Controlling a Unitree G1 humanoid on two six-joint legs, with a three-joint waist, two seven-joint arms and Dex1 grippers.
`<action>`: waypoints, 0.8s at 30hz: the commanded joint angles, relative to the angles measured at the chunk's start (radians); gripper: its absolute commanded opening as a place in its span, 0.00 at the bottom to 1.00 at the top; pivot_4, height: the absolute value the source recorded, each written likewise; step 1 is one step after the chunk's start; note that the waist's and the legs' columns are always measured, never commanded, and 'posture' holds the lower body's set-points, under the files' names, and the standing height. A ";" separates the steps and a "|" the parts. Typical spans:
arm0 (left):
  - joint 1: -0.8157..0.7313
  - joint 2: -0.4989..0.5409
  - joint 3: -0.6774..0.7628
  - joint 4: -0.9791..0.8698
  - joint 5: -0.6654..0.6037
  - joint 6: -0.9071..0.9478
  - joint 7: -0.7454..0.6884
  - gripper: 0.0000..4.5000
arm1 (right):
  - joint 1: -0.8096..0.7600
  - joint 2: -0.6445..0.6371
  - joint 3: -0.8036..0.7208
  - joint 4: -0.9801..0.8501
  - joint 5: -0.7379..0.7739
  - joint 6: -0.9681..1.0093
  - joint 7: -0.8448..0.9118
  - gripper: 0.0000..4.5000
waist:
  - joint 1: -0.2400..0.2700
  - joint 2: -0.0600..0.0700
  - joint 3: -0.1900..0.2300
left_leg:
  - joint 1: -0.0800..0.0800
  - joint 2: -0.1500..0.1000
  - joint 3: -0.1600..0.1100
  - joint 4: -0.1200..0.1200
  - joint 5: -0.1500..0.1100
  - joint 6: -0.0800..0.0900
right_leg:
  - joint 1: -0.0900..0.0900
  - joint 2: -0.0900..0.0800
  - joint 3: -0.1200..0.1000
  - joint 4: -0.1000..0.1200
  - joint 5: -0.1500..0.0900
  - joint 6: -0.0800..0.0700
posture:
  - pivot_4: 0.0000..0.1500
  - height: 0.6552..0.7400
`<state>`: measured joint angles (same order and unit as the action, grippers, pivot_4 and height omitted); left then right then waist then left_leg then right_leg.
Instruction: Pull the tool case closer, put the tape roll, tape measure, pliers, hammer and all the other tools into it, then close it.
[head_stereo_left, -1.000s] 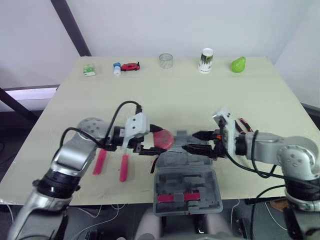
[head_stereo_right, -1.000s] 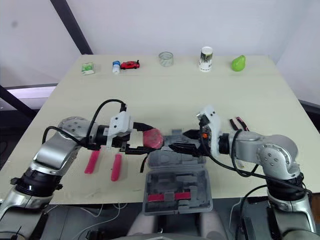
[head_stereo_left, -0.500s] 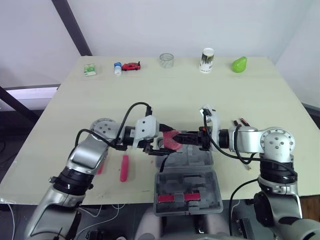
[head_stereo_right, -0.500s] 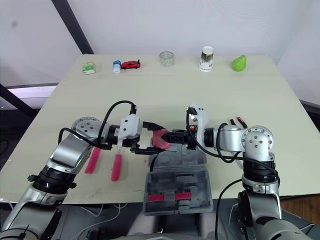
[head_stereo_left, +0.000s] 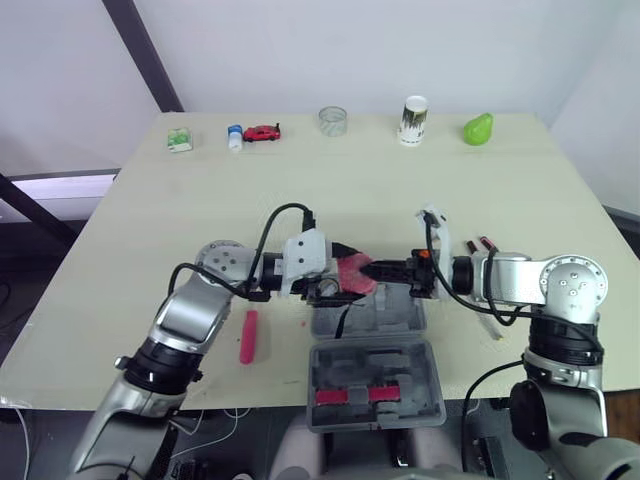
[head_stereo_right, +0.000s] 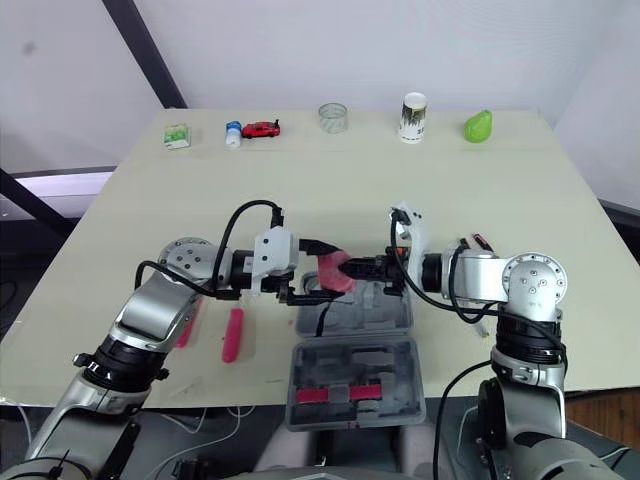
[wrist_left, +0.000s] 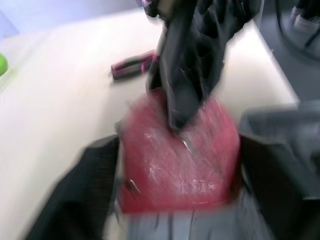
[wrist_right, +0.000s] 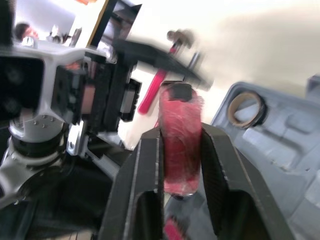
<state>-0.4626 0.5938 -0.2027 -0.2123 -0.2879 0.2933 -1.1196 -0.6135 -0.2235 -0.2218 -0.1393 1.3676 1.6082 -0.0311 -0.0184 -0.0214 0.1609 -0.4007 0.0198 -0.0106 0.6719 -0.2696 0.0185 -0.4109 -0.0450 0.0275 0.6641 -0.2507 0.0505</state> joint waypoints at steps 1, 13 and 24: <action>0.033 -0.034 0.086 -0.075 -0.152 0.099 0.037 1.00 | 0.033 -0.092 -0.026 -0.010 0.093 0.006 -0.001 0.09 | 0.001 0.000 0.000 | 0.000 0.000 0.000 0.000 0.000 0.000 | 0.000 0.000 0.000 0.000 0.000 0.000 | 1.00 1.00; 0.289 -0.022 0.337 -0.233 -0.451 0.211 0.056 1.00 | 0.342 -0.653 -0.115 0.003 0.345 -0.049 0.090 0.09 | 0.001 0.001 0.000 | 0.001 0.001 0.002 -0.001 0.000 0.000 | 0.001 0.000 0.001 -0.002 0.000 0.000 | 1.00 1.00; 0.554 0.072 0.466 -0.245 -0.557 0.141 -0.159 1.00 | 0.411 -0.776 -0.037 0.031 0.153 -0.106 0.278 0.09 | 0.004 0.000 0.000 | 0.003 0.002 0.006 0.000 0.000 0.000 | 0.001 0.004 0.004 -0.002 0.000 0.000 | 1.00 1.00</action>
<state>0.0866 0.6536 0.2474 -0.4385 -0.8298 0.4651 -1.2487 -0.1891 -1.0112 -0.2817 -0.1020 1.5551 1.5201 0.2157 -0.0140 -0.0209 0.1606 -0.3984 0.0220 -0.0045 0.6722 -0.2698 0.0188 -0.4096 -0.0410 0.0312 0.6619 -0.2510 0.0505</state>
